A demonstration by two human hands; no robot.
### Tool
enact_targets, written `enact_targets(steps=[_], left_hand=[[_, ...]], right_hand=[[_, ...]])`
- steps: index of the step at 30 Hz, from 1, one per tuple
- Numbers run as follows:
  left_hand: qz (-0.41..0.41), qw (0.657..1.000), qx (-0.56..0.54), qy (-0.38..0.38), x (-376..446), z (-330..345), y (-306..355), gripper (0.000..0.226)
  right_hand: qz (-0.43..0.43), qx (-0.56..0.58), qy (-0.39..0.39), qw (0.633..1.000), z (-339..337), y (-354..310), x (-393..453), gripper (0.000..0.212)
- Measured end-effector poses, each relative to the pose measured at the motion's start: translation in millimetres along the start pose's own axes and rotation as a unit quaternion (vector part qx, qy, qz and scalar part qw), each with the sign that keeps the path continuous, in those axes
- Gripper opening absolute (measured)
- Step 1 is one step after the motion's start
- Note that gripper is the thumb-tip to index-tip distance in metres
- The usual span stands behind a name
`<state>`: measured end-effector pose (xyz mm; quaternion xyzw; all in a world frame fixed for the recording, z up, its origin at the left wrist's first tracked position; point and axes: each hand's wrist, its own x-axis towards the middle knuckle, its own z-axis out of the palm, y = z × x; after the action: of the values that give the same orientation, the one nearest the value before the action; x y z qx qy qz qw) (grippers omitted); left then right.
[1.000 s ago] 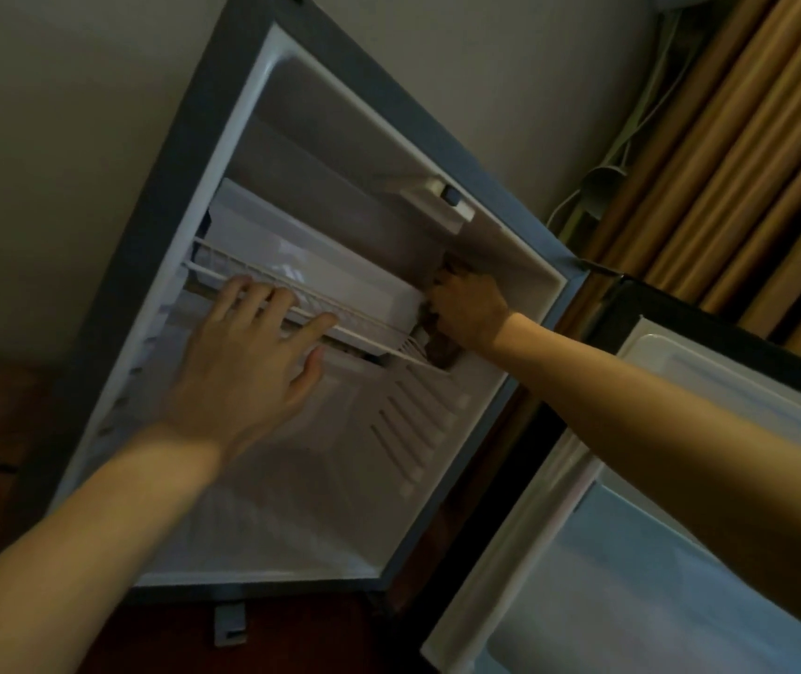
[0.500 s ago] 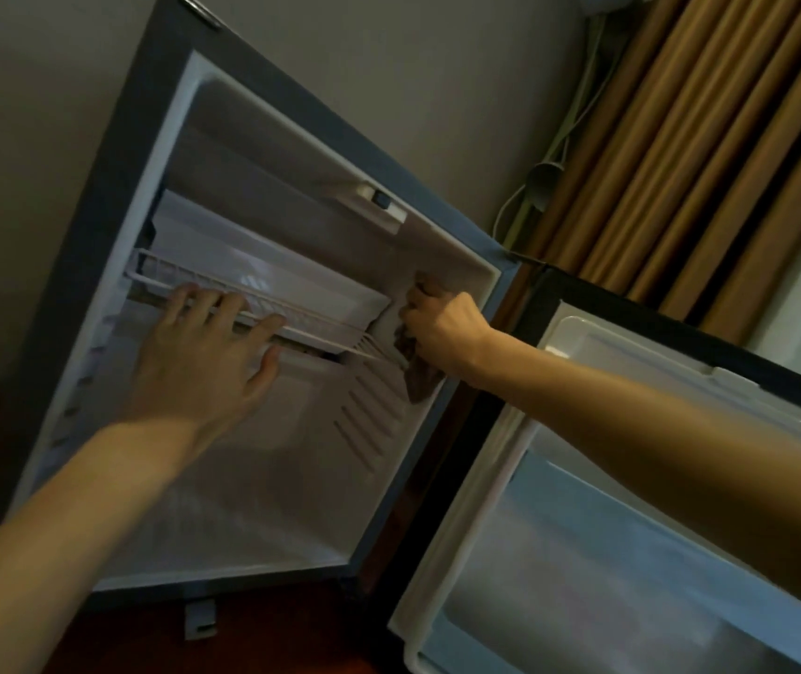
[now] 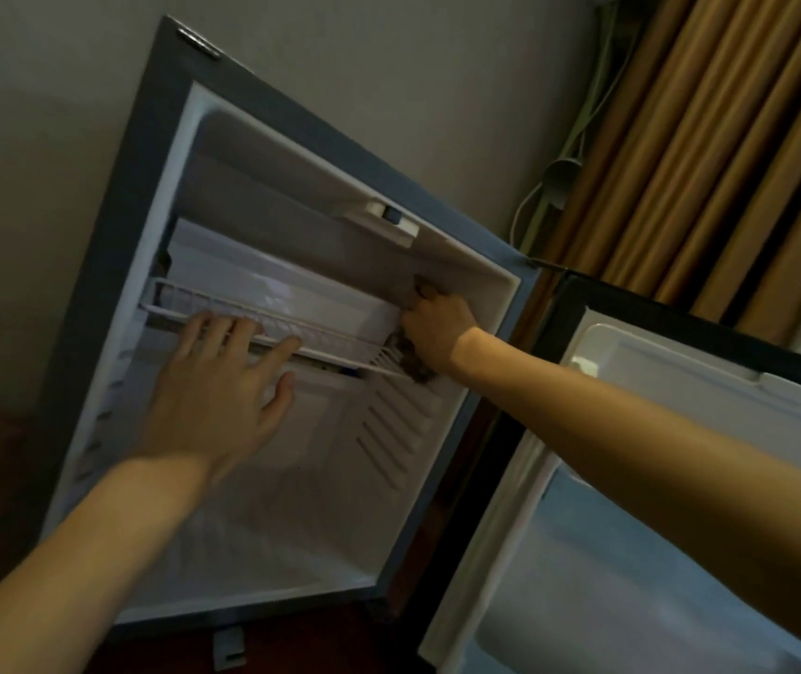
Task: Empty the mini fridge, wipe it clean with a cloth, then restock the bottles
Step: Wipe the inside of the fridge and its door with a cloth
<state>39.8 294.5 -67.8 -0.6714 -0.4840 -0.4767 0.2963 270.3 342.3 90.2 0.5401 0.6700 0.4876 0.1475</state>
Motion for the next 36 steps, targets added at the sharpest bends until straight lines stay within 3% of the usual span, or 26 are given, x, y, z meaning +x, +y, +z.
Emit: enact_targets(steps=[9,14,19,27,36], left_hand=[[-0.021,1.0,-0.003,-0.005,3,-3,7,0.048],[-0.015,1.0,-0.001,-0.002,2,1,4,0.045],[-0.014,1.0,0.012,-0.023,2,0,3,0.044],[-0.029,0.999,0.011,-0.024,3,-5,8,0.049],[-0.032,0.999,0.012,-0.029,4,-9,11,0.049]], right_hand=[[-0.035,0.016,0.048,0.998,-7,7,-50,0.032],[-0.007,0.007,-0.002,1.0,-4,-6,-16,0.038],[0.012,0.005,0.031,0.999,4,-18,14,0.037],[0.009,0.022,-0.031,0.999,-15,-7,-22,0.042],[-0.008,0.016,0.037,0.999,-18,1,-55,0.036]])
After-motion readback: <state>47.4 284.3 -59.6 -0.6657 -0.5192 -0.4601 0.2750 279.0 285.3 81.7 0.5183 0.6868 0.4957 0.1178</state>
